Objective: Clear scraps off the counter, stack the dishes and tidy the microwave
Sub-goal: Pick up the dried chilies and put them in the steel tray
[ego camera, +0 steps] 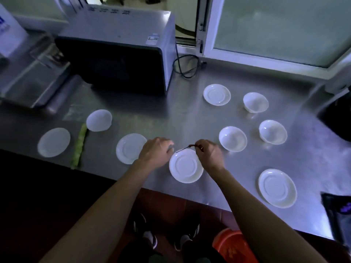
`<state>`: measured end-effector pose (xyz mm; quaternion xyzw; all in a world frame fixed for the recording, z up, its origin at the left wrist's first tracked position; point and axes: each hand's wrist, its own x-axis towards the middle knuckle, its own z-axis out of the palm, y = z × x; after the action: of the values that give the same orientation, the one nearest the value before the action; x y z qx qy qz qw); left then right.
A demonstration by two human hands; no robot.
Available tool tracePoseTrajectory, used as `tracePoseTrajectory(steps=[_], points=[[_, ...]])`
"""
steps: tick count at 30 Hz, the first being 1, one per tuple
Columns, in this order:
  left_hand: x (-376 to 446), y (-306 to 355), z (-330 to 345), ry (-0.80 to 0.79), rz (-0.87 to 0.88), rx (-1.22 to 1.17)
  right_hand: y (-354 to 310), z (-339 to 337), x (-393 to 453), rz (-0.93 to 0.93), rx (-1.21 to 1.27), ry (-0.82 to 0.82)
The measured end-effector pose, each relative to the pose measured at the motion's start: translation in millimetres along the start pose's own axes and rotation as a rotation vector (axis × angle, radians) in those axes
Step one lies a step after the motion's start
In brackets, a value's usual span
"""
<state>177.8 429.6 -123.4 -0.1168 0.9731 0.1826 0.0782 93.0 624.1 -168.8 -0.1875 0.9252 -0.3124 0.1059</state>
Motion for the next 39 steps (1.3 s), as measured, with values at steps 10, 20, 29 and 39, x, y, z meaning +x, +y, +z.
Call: tracePoseTrajectory(steps=[10, 20, 29, 39], points=[[-64.6, -152.8, -62.3, 0.083, -0.189, -0.015, -149.7, 83.1, 32.2, -0.208, 0.024, -0.054], [-138.9, -321.1, -127.2, 0.159, -0.337, -0.020, -335.3, 193.3, 44.2, -0.372, 0.048, -0.086], [-173.0, -417.3, -166.5, 0.178, -0.445, -0.029, -439.0, 249.9, 62.0, -0.459, 0.077, -0.135], [-118.0, -504.4, -199.3, 0.163, -0.453, 0.023, -499.5, 305.6, 140.8, -0.442, 0.130, -0.134]])
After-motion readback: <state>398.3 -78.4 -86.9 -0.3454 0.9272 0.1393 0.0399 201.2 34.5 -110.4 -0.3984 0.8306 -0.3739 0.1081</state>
